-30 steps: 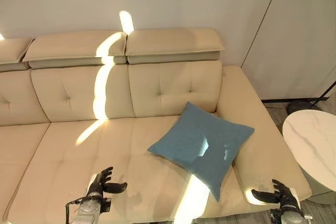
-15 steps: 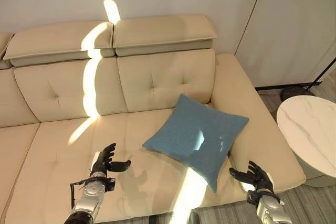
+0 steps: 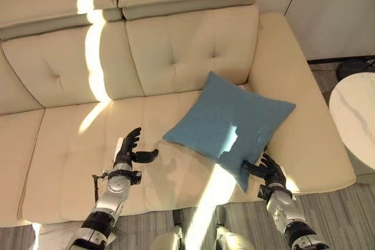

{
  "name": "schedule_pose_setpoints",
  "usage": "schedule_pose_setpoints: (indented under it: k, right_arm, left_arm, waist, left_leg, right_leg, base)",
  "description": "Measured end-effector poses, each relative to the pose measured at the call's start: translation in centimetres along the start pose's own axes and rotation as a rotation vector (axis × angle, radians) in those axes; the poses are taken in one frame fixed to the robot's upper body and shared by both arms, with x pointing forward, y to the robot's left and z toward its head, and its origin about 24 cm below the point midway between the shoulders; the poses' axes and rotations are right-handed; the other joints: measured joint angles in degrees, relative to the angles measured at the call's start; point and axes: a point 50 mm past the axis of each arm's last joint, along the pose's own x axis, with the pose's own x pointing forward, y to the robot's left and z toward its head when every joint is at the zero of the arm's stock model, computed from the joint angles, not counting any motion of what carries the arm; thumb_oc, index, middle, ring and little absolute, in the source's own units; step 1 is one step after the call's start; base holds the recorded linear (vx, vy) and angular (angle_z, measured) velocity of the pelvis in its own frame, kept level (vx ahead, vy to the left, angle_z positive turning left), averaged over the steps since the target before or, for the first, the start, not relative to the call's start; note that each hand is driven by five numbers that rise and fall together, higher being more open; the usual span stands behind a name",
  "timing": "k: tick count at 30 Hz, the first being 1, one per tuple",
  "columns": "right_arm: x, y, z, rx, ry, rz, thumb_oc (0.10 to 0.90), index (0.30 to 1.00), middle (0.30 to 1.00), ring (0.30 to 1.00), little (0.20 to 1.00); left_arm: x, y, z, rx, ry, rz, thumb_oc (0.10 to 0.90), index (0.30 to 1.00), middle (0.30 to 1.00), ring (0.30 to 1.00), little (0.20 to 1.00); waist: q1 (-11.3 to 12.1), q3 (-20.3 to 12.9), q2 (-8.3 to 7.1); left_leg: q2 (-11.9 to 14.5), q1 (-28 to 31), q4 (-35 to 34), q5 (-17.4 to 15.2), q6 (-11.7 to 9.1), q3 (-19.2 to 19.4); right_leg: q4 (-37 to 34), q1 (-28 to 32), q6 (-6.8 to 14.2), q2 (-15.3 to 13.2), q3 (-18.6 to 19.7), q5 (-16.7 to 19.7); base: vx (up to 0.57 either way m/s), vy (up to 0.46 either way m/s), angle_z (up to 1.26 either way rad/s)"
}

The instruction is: Pick up all the scattered cushions and arrange them neatly on the sofa.

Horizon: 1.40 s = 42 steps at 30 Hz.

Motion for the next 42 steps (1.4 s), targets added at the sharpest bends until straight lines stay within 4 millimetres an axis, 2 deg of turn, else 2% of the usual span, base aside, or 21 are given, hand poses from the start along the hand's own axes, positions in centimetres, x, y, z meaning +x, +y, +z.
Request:
schedule_pose_setpoints:
  k: [1,4,5,9,12,13,15,20,27,38,39,41,42]
  right_arm:
    - [0.4,0.8,1.1,0.007,-0.023,0.014,0.8,0.9,0.9,0.9,0.9]
    - [0.4,1.6,1.5,-0.003,-0.044,0.026,0.8,0.9,0.9,0.9,0.9]
    - [0.7,2.4,2.8,0.001,-0.088,0.047,0.8,0.9,0.9,0.9,0.9]
    - [0.7,3.2,3.7,0.006,-0.122,0.077,0.8,0.9,0.9,0.9,0.9]
    - [0.4,3.9,5.0,0.013,-0.19,0.116,0.8,0.9,0.9,0.9,0.9]
    - [0.4,3.9,5.0,0.013,-0.19,0.116,0.8,0.9,0.9,0.9,0.9]
    - [0.2,4.3,5.8,0.027,-0.229,0.136,0.8,0.9,0.9,0.9,0.9]
    - [0.1,4.2,7.2,0.043,-0.302,0.146,0.8,0.9,0.9,0.9,0.9]
    - [0.2,4.3,8.5,0.021,-0.344,0.162,0.8,0.9,0.9,0.9,0.9]
    - [0.3,4.4,9.5,-0.037,-0.379,0.21,0.8,0.9,0.9,0.9,0.9]
    - [0.2,4.4,9.5,-0.045,-0.384,0.214,0.8,0.9,0.9,0.9,0.9]
    - [0.2,4.5,9.7,-0.058,-0.396,0.216,0.8,0.9,0.9,0.9,0.9]
    - [0.2,4.5,9.8,-0.067,-0.399,0.216,0.8,0.9,0.9,0.9,0.9]
  left_arm:
    - [0.9,-0.2,1.7,0.008,-0.046,-0.005,0.8,0.9,0.9,0.9,0.9]
    - [1.8,-0.4,3.0,0.039,-0.075,-0.002,0.8,0.9,0.9,0.9,0.9]
    - [2.7,0.2,4.5,0.045,-0.106,0.024,0.8,0.9,0.9,0.9,0.9]
    - [3.7,0.9,5.9,0.059,-0.128,0.063,0.8,0.9,0.9,0.9,0.9]
    - [4.8,2.8,7.3,0.092,-0.141,0.121,0.8,0.9,0.9,0.9,0.9]
    - [4.8,2.8,7.3,0.092,-0.141,0.121,0.8,0.9,0.9,0.9,0.9]
    - [5.4,4.4,8.8,0.103,-0.166,0.172,0.8,0.9,0.9,0.9,0.9]
    - [5.9,4.9,11.5,-0.024,-0.228,0.193,0.8,0.9,0.9,0.9,0.9]
    - [6.1,5.7,12.1,-0.107,-0.237,0.133,0.8,0.9,0.9,0.9,0.9]
    - [6.2,6.3,14.3,-0.24,-0.297,0.026,0.8,0.9,0.9,0.9,0.9]
    - [6.2,6.1,14.4,-0.318,-0.302,0.034,0.8,0.9,0.9,0.9,0.9]
    - [6.2,6.0,14.5,-0.365,-0.307,0.047,0.8,0.9,0.9,0.9,0.9]
    - [6.2,5.5,14.6,-0.46,-0.314,0.051,0.8,0.9,0.9,0.9,0.9]
  waist:
    - [0.0,2.03,0.05]
    - [-0.26,2.5,0.05]
    - [-0.45,3.42,0.07]
    - [-1.47,5.03,0.01]
    - [-1.85,5.36,0.0]
    - [-1.85,5.36,0.0]
    - [-3.18,6.93,0.06]
    - [-3.44,7.37,-0.05]
    - [-4.67,7.87,-0.68]
    - [-4.74,7.82,-0.69]
    - [-4.85,7.82,-0.7]
    - [-4.83,7.82,-0.71]
    - [-4.84,7.82,-0.71]
  left_leg:
    - [0.03,-1.0,0.29,0.33,0.03,0.0]
    - [0.0,-3.02,1.3,0.29,-0.02,0.02]
    - [0.12,-4.68,1.53,0.51,-0.2,0.19]
    - [0.19,-5.37,1.58,0.67,-0.13,0.38]
    - [0.26,-7.83,1.61,0.75,-0.1,1.76]
    - [0.26,-7.83,1.61,0.75,-0.1,1.76]
    - [0.21,-8.86,1.58,0.87,-0.02,1.75]
    - [0.14,-12.25,1.7,0.97,0.07,1.92]
    - [0.08,-12.43,1.53,0.8,0.11,2.48]
    - [0.18,-14.12,1.85,0.76,0.18,2.99]
    - [0.19,-14.58,2.37,0.8,0.16,2.92]
    - [0.18,-14.95,2.76,0.79,0.16,2.86]
    - [0.15,-14.97,2.74,0.79,0.16,2.78]
  right_leg:
    - [0.02,-0.91,-0.12,0.04,-0.05,0.62]
    - [0.0,-2.44,0.19,-0.06,0.03,0.38]
    - [0.02,-4.14,0.04,0.05,0.2,1.2]
    - [0.02,-4.96,-0.47,0.1,0.41,1.69]
    - [0.03,-8.06,-0.53,0.17,1.93,2.46]
    - [0.03,-8.06,-0.53,0.17,1.93,2.46]
    - [0.04,-9.1,-0.46,0.12,1.92,2.75]
    - [0.06,-12.58,-0.77,0.08,2.23,3.19]
    - [0.06,-13.38,-0.76,0.06,3.42,3.17]
    - [0.39,-15.37,-0.83,0.11,3.93,3.5]
    - [0.7,-15.62,-0.91,0.04,3.64,3.57]
    - [1.19,-16.12,-0.91,-0.05,3.49,3.54]
    - [1.2,-16.14,-0.91,-0.07,3.46,3.54]
  base:
    - [-0.03,0.028,-0.01]
    - [0.0,0.003,-0.02]
    - [-0.01,0.018,-0.07]
    - [-0.01,0.014,-0.04]
    - [-0.01,0.036,-0.22]
    - [-0.01,0.017,-0.06]
    - [0.0,0.0,0.0]
    - [0.0,0.039,-0.03]
    - [0.05,0.044,-0.07]
    - [0.01,0.004,-0.02]
    - [-0.08,-0.022,0.03]
    - [0.0,0.0,0.0]
    - [0.0,0.0,0.0]
